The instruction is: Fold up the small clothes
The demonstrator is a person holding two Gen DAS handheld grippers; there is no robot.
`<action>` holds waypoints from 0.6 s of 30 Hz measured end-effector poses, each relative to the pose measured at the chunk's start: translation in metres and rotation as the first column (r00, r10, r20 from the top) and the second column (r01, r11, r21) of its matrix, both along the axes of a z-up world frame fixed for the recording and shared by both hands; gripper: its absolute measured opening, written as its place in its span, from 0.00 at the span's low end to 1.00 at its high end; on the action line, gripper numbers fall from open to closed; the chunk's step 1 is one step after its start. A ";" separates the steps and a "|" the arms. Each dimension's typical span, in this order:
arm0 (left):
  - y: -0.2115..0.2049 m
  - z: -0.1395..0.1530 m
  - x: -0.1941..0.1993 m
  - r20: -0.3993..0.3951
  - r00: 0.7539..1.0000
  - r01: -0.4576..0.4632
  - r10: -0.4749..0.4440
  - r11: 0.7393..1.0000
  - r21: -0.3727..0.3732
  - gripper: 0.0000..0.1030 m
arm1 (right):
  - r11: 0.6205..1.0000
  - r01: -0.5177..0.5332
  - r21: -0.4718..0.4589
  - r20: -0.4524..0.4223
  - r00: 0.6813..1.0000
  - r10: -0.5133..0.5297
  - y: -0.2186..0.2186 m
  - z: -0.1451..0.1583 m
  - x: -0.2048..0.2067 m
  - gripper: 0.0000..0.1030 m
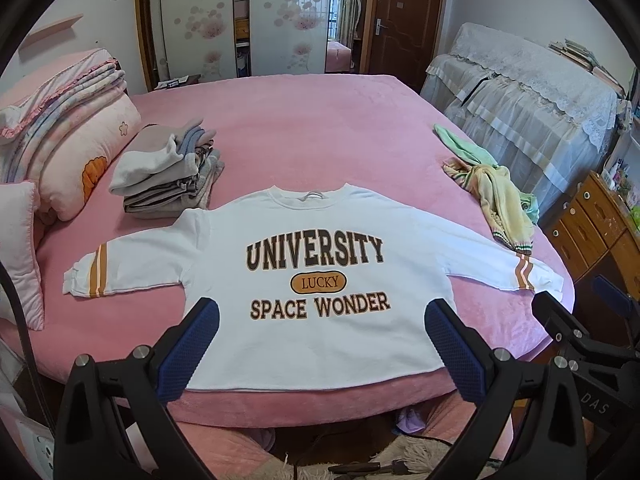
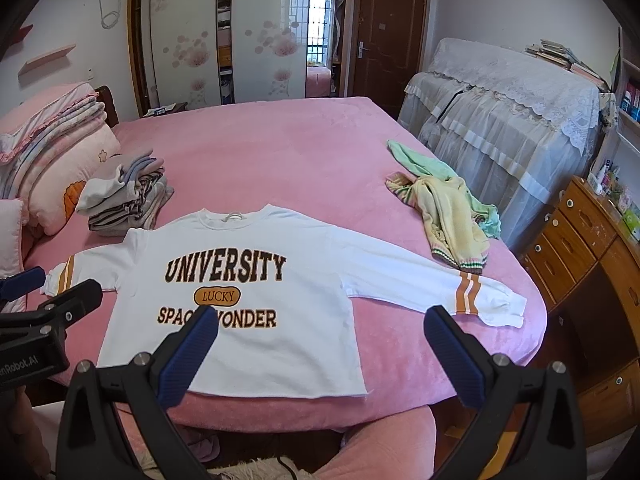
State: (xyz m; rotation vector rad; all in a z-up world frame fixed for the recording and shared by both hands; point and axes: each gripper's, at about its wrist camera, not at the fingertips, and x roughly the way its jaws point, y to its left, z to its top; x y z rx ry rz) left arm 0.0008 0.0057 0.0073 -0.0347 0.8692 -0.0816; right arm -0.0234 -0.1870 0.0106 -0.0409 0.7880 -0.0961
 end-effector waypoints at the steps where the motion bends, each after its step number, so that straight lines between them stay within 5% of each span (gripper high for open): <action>1: 0.000 0.000 0.001 -0.002 1.000 0.003 -0.003 1.000 -0.002 1.00 | 1.000 0.001 -0.001 0.003 1.000 -0.001 -0.001 0.000 -0.003 1.00; 18: -0.006 0.004 0.004 0.011 1.000 0.005 -0.005 0.999 0.037 1.00 | 1.000 0.006 -0.004 0.041 0.999 -0.006 -0.008 0.007 -0.006 1.00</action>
